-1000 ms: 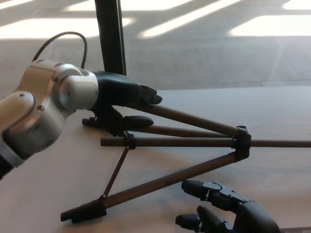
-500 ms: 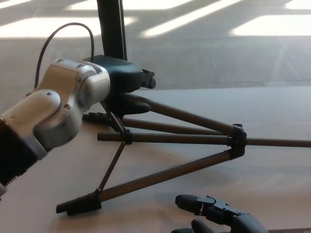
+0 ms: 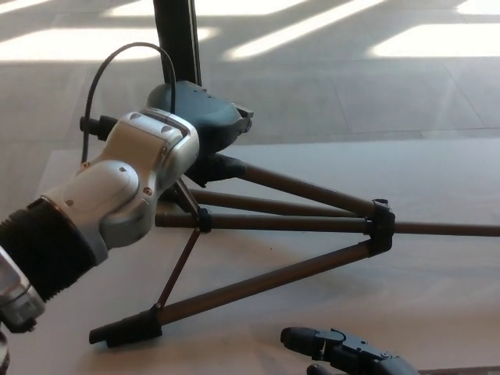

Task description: Use both hands of the robot to pick up the tripod lying in the middle of the desk and make it stand upright on the desk

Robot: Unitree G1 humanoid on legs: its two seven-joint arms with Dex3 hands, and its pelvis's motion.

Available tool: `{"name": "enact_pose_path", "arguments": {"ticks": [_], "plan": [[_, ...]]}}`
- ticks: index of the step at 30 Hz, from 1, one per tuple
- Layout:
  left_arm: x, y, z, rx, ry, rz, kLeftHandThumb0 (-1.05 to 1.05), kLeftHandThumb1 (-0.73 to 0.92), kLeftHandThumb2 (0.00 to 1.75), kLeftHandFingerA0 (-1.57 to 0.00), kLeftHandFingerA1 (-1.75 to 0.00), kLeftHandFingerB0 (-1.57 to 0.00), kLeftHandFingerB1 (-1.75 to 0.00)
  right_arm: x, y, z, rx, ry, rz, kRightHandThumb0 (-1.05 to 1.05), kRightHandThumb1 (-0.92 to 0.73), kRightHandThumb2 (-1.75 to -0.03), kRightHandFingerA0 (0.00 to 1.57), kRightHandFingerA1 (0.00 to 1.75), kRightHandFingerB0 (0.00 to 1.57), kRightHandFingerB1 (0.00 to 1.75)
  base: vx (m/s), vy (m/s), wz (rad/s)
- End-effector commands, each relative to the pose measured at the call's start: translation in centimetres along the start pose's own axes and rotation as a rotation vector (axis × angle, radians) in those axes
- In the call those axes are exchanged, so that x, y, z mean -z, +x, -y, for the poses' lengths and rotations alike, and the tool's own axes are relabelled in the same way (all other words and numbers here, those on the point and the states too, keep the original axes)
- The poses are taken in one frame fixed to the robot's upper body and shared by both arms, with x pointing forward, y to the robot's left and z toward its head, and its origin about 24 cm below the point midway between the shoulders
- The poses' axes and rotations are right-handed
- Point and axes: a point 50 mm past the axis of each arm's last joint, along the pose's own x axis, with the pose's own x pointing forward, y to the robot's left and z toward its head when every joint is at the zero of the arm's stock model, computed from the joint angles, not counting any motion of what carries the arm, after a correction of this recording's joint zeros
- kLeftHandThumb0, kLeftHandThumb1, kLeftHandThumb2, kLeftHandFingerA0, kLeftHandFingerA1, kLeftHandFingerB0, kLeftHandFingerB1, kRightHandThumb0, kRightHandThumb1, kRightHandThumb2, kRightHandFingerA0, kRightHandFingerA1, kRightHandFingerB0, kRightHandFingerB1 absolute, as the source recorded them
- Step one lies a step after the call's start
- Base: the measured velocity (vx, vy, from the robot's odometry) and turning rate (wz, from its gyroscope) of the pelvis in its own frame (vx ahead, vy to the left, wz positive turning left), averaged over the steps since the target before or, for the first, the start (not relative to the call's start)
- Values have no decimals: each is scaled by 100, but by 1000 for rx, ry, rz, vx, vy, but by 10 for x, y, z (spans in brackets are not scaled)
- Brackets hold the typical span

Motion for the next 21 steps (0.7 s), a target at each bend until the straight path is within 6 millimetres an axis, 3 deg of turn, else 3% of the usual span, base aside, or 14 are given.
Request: {"name": "enact_pose_path", "arguments": {"ticks": [1,4,5,6,7,8,10,14,15,16,17,18,20,21], "plan": [[-2,4,-4,-42,294,-175,-95,55,88,0,-1,-15,-10,-7,-4,3,39,-45,6,-70,-71,-61,52,67,53,44,0,0,0],[-1,4,1,18,307,-186,-80,47,70,0,0,-5,-22,-10,-3,3,36,-45,13,-71,-70,-61,51,68,52,45,0,0,0],[0,4,3,37,307,-189,-84,48,62,0,0,-1,-28,-11,-3,4,39,-50,14,-77,-55,-78,51,69,48,51,0,0,0],[1,5,6,71,320,-195,-85,47,61,0,0,0,-28,-13,-2,5,41,-56,15,-73,-69,-61,51,67,51,44,0,0,0],[2,5,8,78,332,-197,-82,48,61,0,0,-2,-28,-14,-2,5,44,-56,17,-78,-55,-79,49,69,46,50,0,0,0],[3,6,10,90,347,-203,-94,53,86,0,-3,-10,-5,-16,-1,6,49,-54,21,-74,-69,-62,51,66,50,43,0,0,0],[3,7,20,92,392,-202,-79,43,79,0,-12,-6,-25,-19,1,7,59,-60,24,-72,-71,-61,49,65,47,42,0,0,0],[2,7,26,94,427,-198,-73,47,86,0,-20,-4,-28,-22,1,6,64,-66,27,-69,-72,-62,48,64,46,41,0,0,0],[1,7,28,72,459,-179,-61,63,62,-1,-26,-11,-28,-23,1,7,59,-63,26,-70,-72,-62,46,64,45,41,0,0,0],[0,7,29,11,481,-152,-58,58,58,-20,-52,-24,-33,-23,2,6,56,-62,31,-71,-71,-61,44,65,44,41,0,0,0],[0,6,29,-16,491,-141,-58,58,58,-20,-52,-24,-33,-24,2,6,53,-62,33,-71,-71,-61,44,65,44,41,0,0,0],[-2,7,32,-147,487,-72,-43,51,56,-68,-90,-50,-41,-25,3,7,55,-59,35,-70,-71,-62,41,65,42,42,0,0,0],[-3,8,33,-245,504,-22,-36,54,56,-76,-108,-62,-50,-26,4,7,72,-67,38,-69,-71,-62,43,64,43,41,0,0,0],[-2,8,33,-297,516,12,-29,51,57,-83,-133,-74,-51,-28,4,7,73,-68,40,-69,-71,-62,42,64,42,41,0,0,0]]}}
